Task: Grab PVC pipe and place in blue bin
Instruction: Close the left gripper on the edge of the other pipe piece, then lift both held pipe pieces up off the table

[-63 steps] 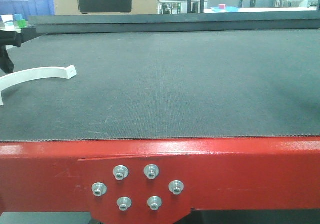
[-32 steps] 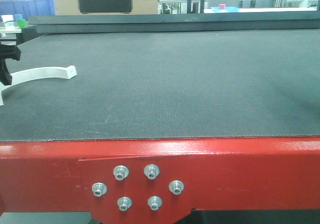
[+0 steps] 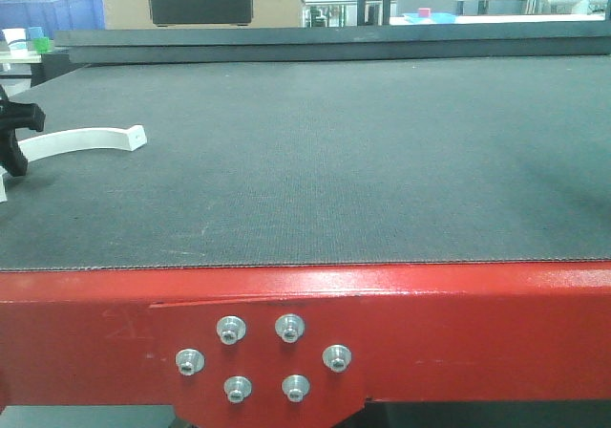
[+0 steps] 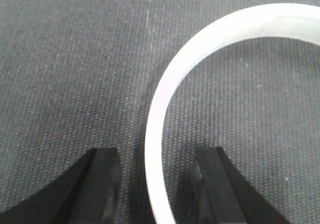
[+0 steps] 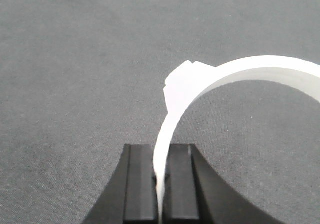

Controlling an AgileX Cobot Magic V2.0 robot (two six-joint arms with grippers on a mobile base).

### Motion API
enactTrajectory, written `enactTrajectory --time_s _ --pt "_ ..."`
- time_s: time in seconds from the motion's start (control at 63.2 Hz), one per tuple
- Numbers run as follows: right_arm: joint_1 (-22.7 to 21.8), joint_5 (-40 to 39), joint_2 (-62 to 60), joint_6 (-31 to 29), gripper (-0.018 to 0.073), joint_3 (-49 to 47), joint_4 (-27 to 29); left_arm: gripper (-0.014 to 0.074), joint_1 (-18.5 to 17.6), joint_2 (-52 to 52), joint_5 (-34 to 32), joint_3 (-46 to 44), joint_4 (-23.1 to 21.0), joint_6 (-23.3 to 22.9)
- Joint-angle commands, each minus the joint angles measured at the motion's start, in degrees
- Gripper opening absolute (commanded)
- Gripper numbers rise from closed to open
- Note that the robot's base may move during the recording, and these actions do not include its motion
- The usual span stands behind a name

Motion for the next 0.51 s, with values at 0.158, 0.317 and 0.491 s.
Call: enactTrajectory --time_s 0.158,0.317,0.491 --pt "0.0 -2.1 -0.6 -0.2 -0.0168 -0.2 0.1 -0.0056 0.2 0.2 -1.2 -0.3 0.1 -0.2" --pt "0.0 -2.1 -0.6 -0.2 -0.0168 -0.2 0.1 -0.0111 0.2 0.2 -2.2 -0.3 0.3 -0.1" --pt "0.0 -2.1 -1.0 -0.2 -0.0168 -0.2 0.3 -0.0111 0.2 0.1 -1.6 -0.3 0.4 -0.1"
